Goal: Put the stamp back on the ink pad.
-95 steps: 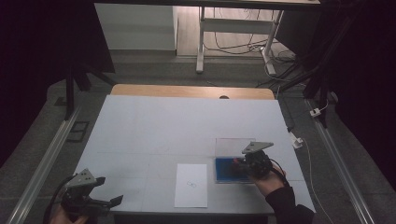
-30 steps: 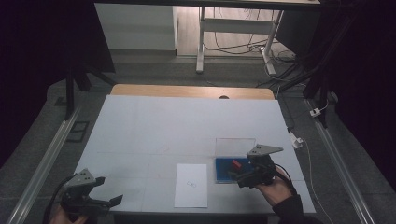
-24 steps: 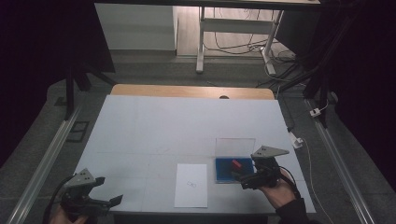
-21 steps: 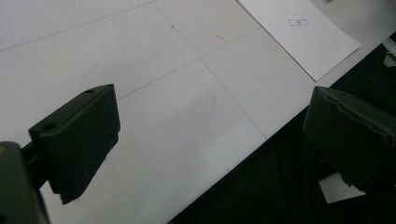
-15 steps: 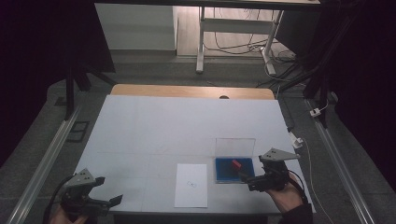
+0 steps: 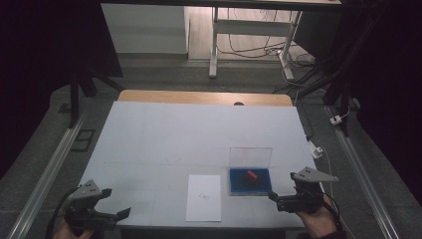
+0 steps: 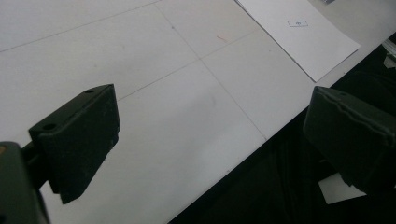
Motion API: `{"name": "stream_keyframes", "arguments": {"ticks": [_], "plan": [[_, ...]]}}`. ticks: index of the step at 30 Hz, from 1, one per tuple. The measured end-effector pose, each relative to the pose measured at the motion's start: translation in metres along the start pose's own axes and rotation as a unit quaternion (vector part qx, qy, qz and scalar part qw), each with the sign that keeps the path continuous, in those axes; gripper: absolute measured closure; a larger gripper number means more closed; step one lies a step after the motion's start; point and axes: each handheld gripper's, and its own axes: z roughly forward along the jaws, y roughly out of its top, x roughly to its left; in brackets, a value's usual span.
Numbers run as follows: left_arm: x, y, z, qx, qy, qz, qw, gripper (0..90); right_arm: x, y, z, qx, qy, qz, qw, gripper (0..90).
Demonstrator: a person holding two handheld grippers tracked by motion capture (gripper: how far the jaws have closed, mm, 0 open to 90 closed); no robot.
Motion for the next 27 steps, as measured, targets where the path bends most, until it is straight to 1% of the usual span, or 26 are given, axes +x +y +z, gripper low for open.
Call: {"name": "stream_keyframes", "arguments": {"ticks": [6,13,18,22,25,27], "plan": [[0.000,0.000,0.000,0.000,0.001,0.000,1.0000,4.2,-0.002,-0.010,-0.010,0.006,-0.014,0.011,0.9998,0.0],[0.000,0.000,0.000,0.000,0.000,0.000,1.0000,4.2,-0.005,-0.022,-0.018,0.013,-0.022,0.023,0.9994,0.0],[0.000,0.000,0.000,-0.001,0.001,0.000,1.0000,4.2,-0.007,-0.030,-0.024,0.019,-0.024,0.033,0.9990,0.0],[0.000,0.000,0.000,-0.001,0.001,0.000,1.0000,4.2,-0.008,-0.035,-0.026,0.032,-0.025,0.036,0.9985,0.0],[0.000,0.000,0.000,0.000,0.000,0.000,1.0000,4.3,-0.007,-0.036,-0.028,0.034,-0.025,0.037,0.9984,0.0],[0.000,0.000,0.000,0.001,0.000,0.000,1.0000,4.3,-0.007,-0.037,-0.028,0.043,-0.027,0.036,0.9981,0.0]]}}
